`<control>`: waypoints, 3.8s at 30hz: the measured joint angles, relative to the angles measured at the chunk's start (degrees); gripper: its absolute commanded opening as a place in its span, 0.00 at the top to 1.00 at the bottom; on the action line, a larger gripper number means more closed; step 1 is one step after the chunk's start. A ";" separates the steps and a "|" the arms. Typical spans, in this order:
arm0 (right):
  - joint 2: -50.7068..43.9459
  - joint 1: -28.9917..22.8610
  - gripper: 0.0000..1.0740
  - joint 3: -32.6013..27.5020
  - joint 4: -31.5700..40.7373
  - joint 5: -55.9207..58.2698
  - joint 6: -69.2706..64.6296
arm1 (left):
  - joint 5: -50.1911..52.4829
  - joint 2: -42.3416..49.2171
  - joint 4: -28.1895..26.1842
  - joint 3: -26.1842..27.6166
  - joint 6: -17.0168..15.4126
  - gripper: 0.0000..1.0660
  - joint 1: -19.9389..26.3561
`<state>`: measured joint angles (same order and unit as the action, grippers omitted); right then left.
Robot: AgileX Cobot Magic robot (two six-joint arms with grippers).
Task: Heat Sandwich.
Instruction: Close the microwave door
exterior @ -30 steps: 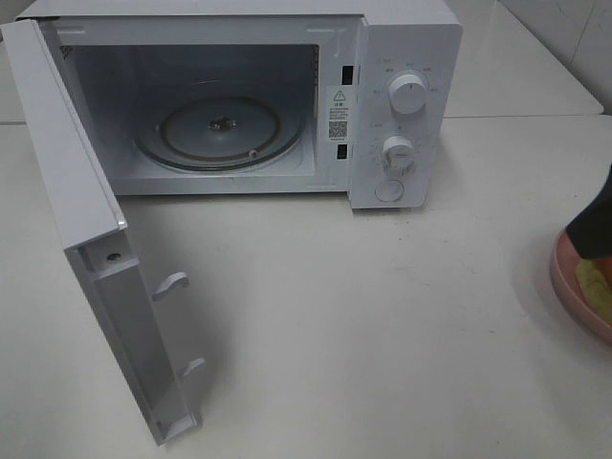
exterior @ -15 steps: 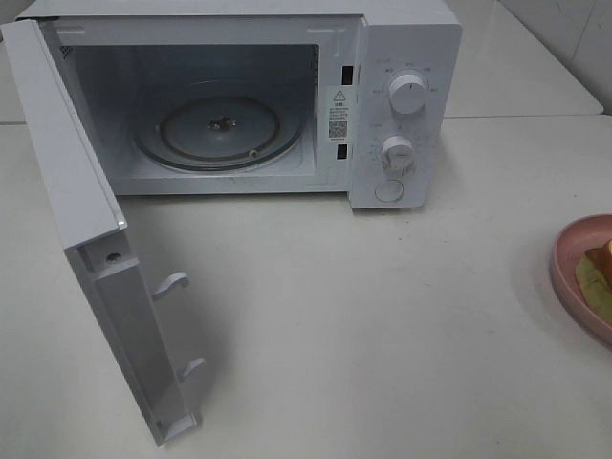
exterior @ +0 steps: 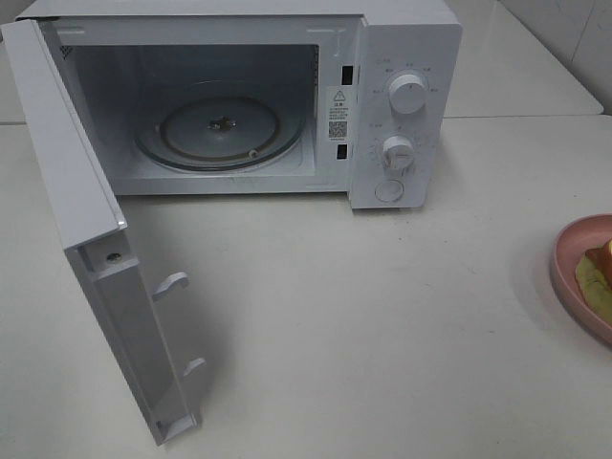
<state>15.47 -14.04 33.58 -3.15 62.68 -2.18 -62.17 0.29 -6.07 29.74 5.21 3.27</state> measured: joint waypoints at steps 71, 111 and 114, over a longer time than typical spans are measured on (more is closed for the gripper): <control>-15.70 11.69 0.29 -5.04 0.00 -5.16 -0.11 | 0.00 0.00 0.00 0.00 0.00 0.08 0.00; -15.70 11.69 0.30 -5.04 0.00 -5.16 -0.11 | 28.71 -19.65 0.40 -5.27 -1.15 1.00 0.00; -15.70 11.69 0.30 -5.04 0.00 -5.16 -0.11 | 35.07 -24.24 0.40 -7.62 -1.15 1.00 0.00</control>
<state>-0.23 -2.35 28.53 -3.15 57.52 -2.29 -27.10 -23.95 -5.67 22.12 4.07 3.27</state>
